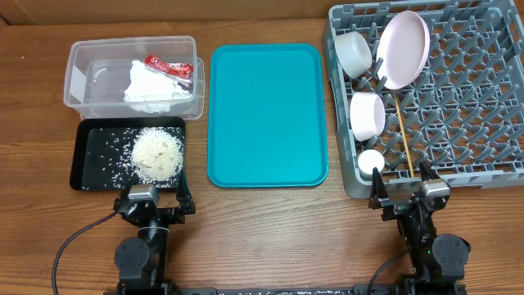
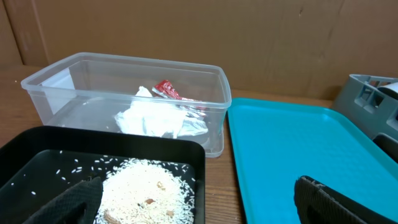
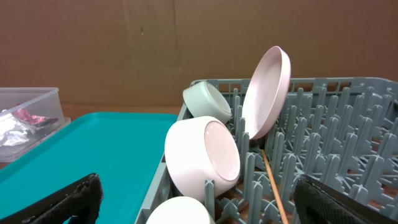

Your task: Sort waste into correct bins and load items into the dishwasher

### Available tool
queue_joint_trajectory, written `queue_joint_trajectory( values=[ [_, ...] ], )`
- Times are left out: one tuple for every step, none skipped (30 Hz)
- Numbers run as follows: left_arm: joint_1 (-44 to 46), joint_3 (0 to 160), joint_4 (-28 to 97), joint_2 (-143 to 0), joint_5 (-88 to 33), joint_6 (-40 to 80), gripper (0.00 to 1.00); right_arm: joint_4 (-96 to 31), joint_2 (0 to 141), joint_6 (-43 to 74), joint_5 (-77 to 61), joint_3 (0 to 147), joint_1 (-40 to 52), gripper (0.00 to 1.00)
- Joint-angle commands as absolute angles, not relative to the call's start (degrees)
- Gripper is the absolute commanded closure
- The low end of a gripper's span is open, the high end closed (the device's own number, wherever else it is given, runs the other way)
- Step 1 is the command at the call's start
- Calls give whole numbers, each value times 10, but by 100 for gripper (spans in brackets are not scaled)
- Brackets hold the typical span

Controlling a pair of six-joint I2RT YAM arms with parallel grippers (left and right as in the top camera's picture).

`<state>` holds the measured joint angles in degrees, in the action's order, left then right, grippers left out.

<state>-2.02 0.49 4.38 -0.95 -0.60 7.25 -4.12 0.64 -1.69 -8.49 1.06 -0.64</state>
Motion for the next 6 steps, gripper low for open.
queue_joint_trajectory(
  values=[
    [-20,3,44,-3,0,64,0,-39,2,-15,-77,4,-3,0],
    [-20,3,44,-3,0,64,0,-39,2,-15,-77,4,-3,0],
    [-20,3,44,-3,0,64,0,-39,2,-15,-77,4,-3,0],
    [-20,3,44,-3,0,64,0,-39,2,-15,-77,4,-3,0],
    [-20,3,44,-3,0,64,0,-39,2,-15,-77,4,-3,0],
    [-20,3,44,-3,0,64,0,-39,2,-15,-77,4,-3,0]
  ],
)
